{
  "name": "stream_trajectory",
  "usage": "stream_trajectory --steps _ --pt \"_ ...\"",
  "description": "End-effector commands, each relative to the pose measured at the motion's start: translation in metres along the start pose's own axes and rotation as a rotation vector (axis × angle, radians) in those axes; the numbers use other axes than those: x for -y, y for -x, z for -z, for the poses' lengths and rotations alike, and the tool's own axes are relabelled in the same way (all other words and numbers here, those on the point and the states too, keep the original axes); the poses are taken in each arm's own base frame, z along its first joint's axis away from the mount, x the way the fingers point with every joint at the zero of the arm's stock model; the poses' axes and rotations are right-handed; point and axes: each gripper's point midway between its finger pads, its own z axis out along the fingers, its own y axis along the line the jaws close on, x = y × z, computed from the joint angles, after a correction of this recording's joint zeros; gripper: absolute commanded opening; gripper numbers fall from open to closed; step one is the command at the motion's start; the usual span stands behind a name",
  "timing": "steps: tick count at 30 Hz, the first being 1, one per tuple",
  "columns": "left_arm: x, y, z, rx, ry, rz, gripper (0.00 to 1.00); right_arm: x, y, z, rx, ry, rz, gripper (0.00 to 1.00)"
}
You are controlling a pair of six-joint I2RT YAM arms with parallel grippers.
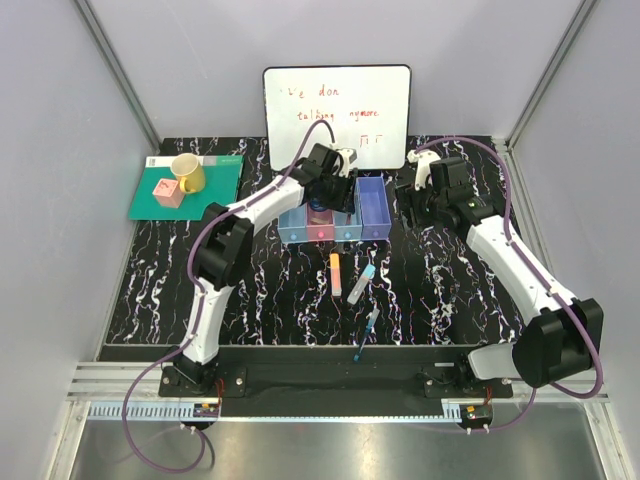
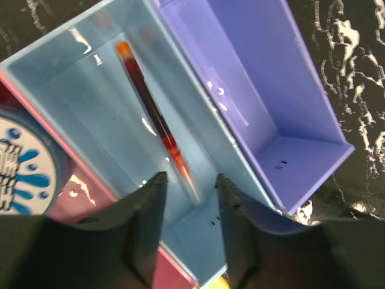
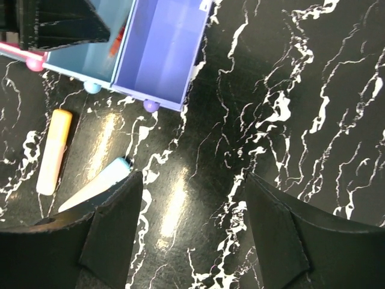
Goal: Sort the stationery into containers
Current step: Place the pen in the storage box, then pick up the pen from the corner of the board.
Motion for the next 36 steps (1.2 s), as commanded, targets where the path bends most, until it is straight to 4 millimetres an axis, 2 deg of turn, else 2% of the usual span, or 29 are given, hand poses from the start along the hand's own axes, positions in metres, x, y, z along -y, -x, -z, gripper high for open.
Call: stream_trajectory --steps 1,5,8,9,13,14,15,17,18,22,23,27,33,36 --pt "0.017 0.024 0.022 0.072 -0.035 -0.027 0.48 -0.014 0.0 0.013 0.013 0.076 -0.014 0.76" --pt "0.028 0.034 0.041 0.103 -0.054 -0.05 0.49 -0.042 -0.02 0.017 -0.052 0.241 -0.008 0.72" --pt "0.041 0.044 0.069 0.141 -0.08 -0.082 0.49 -0.059 -0.044 0.022 -0.126 0.356 0.03 0.72" --pt "0.048 0.049 0.086 0.162 -0.092 -0.097 0.49 -0.064 -0.057 0.026 -0.156 0.413 0.104 0.71" --pt "0.064 0.053 0.13 0.208 -0.12 -0.168 0.49 -0.062 -0.085 0.031 -0.2 0.483 0.353 0.72" --pt "0.064 0.044 0.136 0.189 -0.12 -0.192 0.49 -0.062 -0.092 0.032 -0.215 0.511 0.45 0.73" --pt "0.067 0.047 0.152 0.209 -0.119 -0.215 0.49 -0.061 -0.094 0.033 -0.218 0.518 0.502 0.73" --pt "0.066 0.039 0.164 0.201 -0.108 -0.275 0.49 -0.068 -0.102 0.037 -0.236 0.555 0.627 0.74" --pt "0.065 0.032 0.176 0.195 -0.095 -0.293 0.49 -0.063 -0.105 0.036 -0.233 0.553 0.746 0.75" --pt "0.057 0.012 0.202 0.181 -0.051 -0.387 0.5 -0.071 -0.116 0.034 -0.225 0.59 1.029 0.78" --pt "0.053 0.009 0.207 0.18 -0.038 -0.423 0.5 -0.08 -0.119 0.035 -0.218 0.625 1.121 0.78" --pt "0.044 -0.009 0.232 0.145 0.012 -0.478 0.51 -0.089 -0.142 0.037 -0.27 0.708 1.365 0.79" --pt "0.038 -0.024 0.261 0.144 0.048 -0.511 0.52 -0.1 -0.17 0.031 -0.318 0.82 1.648 0.79" --pt "0.036 -0.03 0.274 0.145 0.065 -0.537 0.52 -0.107 -0.183 0.025 -0.35 0.86 1.721 0.77"
